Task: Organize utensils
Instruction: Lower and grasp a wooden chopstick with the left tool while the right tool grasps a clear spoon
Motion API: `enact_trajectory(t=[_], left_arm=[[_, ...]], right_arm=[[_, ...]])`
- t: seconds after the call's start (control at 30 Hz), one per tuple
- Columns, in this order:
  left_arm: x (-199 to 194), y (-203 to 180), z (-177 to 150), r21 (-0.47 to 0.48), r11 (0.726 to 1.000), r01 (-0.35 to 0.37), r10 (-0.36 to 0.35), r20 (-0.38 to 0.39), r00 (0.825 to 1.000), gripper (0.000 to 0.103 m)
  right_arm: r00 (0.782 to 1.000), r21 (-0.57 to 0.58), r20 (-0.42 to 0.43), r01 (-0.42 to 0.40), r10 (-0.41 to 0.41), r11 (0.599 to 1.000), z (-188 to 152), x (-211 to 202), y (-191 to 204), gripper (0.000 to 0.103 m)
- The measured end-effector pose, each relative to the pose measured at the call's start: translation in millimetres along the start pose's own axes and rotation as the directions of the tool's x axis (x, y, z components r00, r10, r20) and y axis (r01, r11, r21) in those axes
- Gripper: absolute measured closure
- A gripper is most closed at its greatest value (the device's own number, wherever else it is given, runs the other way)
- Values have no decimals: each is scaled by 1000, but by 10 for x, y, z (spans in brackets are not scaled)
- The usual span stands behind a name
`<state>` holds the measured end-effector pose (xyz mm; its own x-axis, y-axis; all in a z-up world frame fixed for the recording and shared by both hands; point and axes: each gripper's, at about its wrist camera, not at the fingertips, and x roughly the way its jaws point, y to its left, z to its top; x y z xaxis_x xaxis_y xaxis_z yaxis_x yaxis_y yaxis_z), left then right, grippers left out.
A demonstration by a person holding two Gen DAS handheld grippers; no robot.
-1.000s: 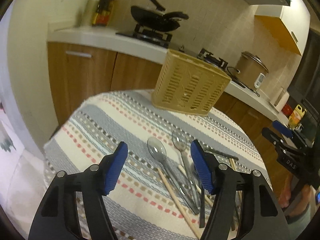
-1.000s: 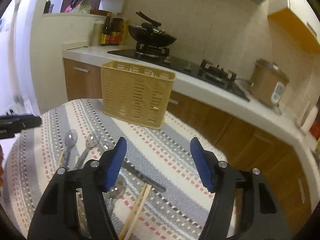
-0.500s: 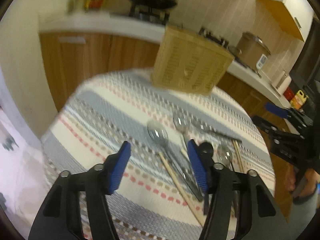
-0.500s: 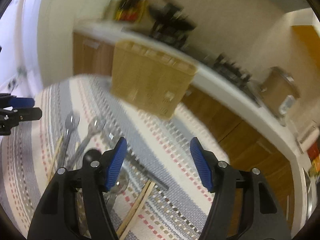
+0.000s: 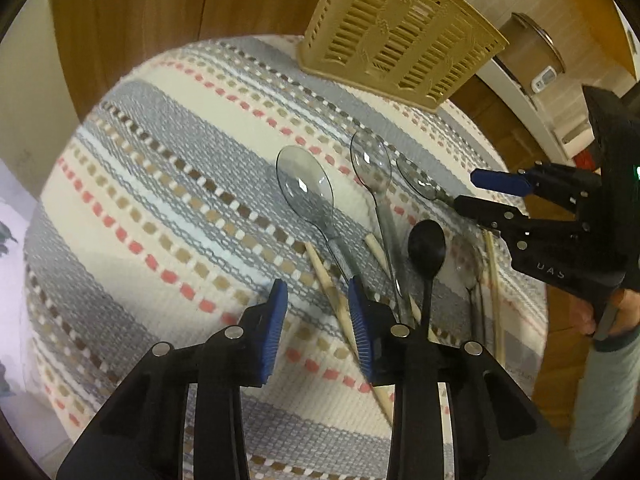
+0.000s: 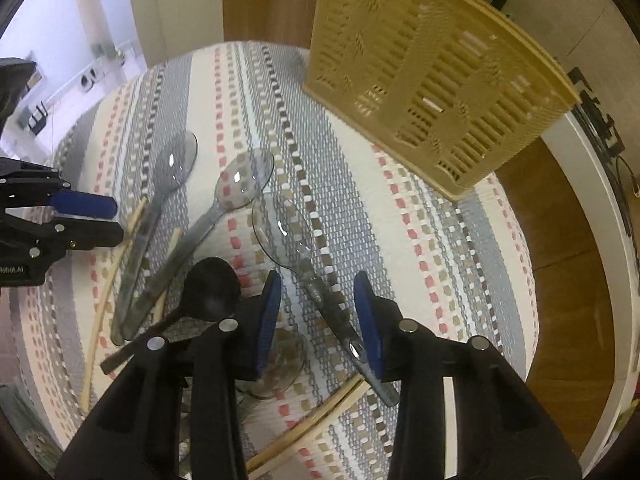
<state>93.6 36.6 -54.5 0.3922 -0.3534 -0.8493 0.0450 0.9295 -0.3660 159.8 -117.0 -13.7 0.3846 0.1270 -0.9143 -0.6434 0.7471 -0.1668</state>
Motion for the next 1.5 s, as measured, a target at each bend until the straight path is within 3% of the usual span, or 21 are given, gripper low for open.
enact_trajectory(t=[0.13, 0.27, 0.5, 0.53, 0.57, 0.63, 0.7, 1.0, 1.1, 1.13, 1.2, 1.27, 1.5], left_arm=[[23, -118, 4, 5, 999, -39, 39, -5, 999, 74], [70, -296, 16, 36, 995, -97, 97, -15, 995, 68], [126, -414, 81, 93, 980, -178, 182, -31, 983, 72], [129, -421, 89, 96, 978, -183, 187, -31, 982, 74], [132, -419, 90, 99, 978, -182, 186, -30, 982, 98], [145, -395, 126, 90, 983, -161, 165, -32, 986, 100], [135, -357, 162, 82, 988, -131, 133, -14, 991, 103], [112, 28, 416, 69, 997, -43, 43, -7, 999, 103], [72, 117, 382, 37, 998, 46, -44, -51, 998, 103], [59, 109, 351, 36, 997, 67, -65, -60, 996, 102], [35, 23, 263, 59, 995, 82, -78, -68, 995, 86], [40, -65, 195, 82, 994, 77, -71, -74, 995, 83], [102, -349, 128, 167, 982, -92, 103, -58, 993, 83]], right_arm=[[999, -17, -31, -22, 22, 1000, 43, 73, -55, 75], [997, -21, -45, -68, 67, 997, 154, 184, -98, 75], [990, -46, -103, -106, 101, 993, 263, 367, -41, 75], [989, -44, -103, -112, 107, 993, 278, 374, -36, 77], [988, -48, -103, -122, 116, 991, 291, 380, -14, 83], [987, -69, -100, -131, 124, 989, 308, 383, 54, 93], [989, -69, -95, -124, 117, 990, 300, 364, 86, 93], [993, 66, -35, -112, 115, 991, 232, 229, -161, 93], [993, 115, -24, -114, 117, 987, 221, 204, -276, 93], [992, 126, -20, -124, 128, 984, 215, 191, -300, 93], [992, 127, -20, -120, 123, 985, 165, 251, -334, 93], [991, 129, -26, -125, 129, 984, 150, 294, -330, 93], [991, 125, -34, -125, 130, 984, 96, 321, -262, 93]])
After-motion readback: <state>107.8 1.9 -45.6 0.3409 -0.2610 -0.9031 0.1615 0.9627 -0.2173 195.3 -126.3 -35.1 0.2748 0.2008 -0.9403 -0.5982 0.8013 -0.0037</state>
